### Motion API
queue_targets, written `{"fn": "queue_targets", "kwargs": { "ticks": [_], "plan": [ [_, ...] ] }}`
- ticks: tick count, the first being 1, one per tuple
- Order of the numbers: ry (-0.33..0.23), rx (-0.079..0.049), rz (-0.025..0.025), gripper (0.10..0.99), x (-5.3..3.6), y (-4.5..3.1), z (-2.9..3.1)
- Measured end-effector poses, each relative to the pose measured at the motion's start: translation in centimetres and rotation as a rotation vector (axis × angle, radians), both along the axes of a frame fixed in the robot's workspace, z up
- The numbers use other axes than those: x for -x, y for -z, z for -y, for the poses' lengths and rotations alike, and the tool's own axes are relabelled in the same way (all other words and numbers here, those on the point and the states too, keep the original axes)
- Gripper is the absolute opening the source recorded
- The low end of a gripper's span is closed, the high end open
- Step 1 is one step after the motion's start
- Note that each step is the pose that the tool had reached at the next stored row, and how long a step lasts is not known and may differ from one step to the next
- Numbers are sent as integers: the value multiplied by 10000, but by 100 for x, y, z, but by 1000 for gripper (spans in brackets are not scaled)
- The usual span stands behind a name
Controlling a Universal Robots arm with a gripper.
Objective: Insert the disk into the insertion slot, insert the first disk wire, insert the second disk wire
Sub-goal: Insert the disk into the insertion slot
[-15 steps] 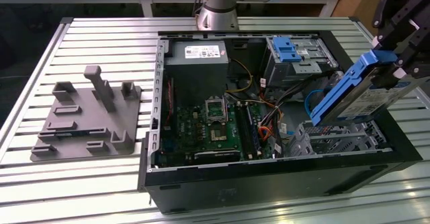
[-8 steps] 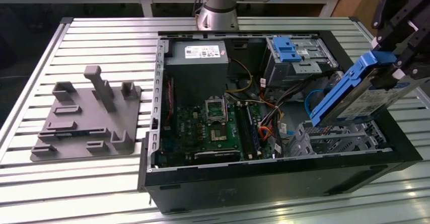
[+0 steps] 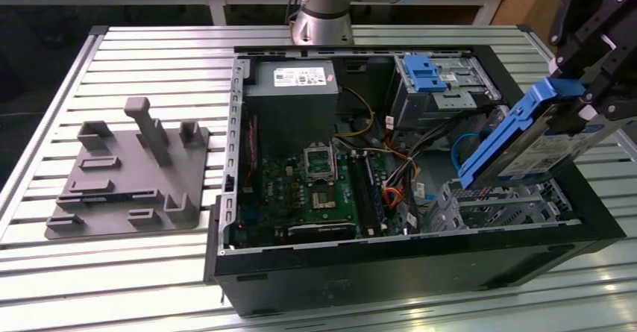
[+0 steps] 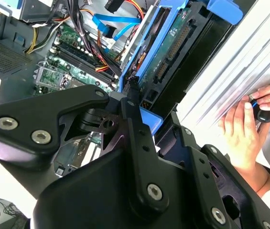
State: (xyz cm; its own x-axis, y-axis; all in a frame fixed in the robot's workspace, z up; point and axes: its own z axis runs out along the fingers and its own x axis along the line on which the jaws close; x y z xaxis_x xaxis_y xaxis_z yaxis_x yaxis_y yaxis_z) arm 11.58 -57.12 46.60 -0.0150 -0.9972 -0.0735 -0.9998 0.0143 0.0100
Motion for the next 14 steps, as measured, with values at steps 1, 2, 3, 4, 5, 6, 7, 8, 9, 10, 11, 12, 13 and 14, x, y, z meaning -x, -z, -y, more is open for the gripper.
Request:
{"fn": "queue_targets", "kwargs": {
  "ticks": [1,2,3,4,5,6,7,8,9,10,11,12,13,14],
  "plan": [
    [0,0,0,365,0,4,0],
    [0,0,0,365,0,8,0],
    [0,0,0,365,0,13,0],
    [-1,-1,0,365,0,17,0],
    [0,0,0,365,0,21,0],
    [0,-1,0,365,0,25,0],
    [0,-1,0,365,0,30,0],
    [0,-1,0,365,0,35,0],
    [-1,-1,0,365,0,40,0],
    [0,0,0,365,0,46,0],
    [-1,-1,0,365,0,51,0],
    [0,-1,0,365,0,56,0],
    [0,0,0,365,0,61,0],
    [0,-1,0,365,0,67,0]
  ]
}}
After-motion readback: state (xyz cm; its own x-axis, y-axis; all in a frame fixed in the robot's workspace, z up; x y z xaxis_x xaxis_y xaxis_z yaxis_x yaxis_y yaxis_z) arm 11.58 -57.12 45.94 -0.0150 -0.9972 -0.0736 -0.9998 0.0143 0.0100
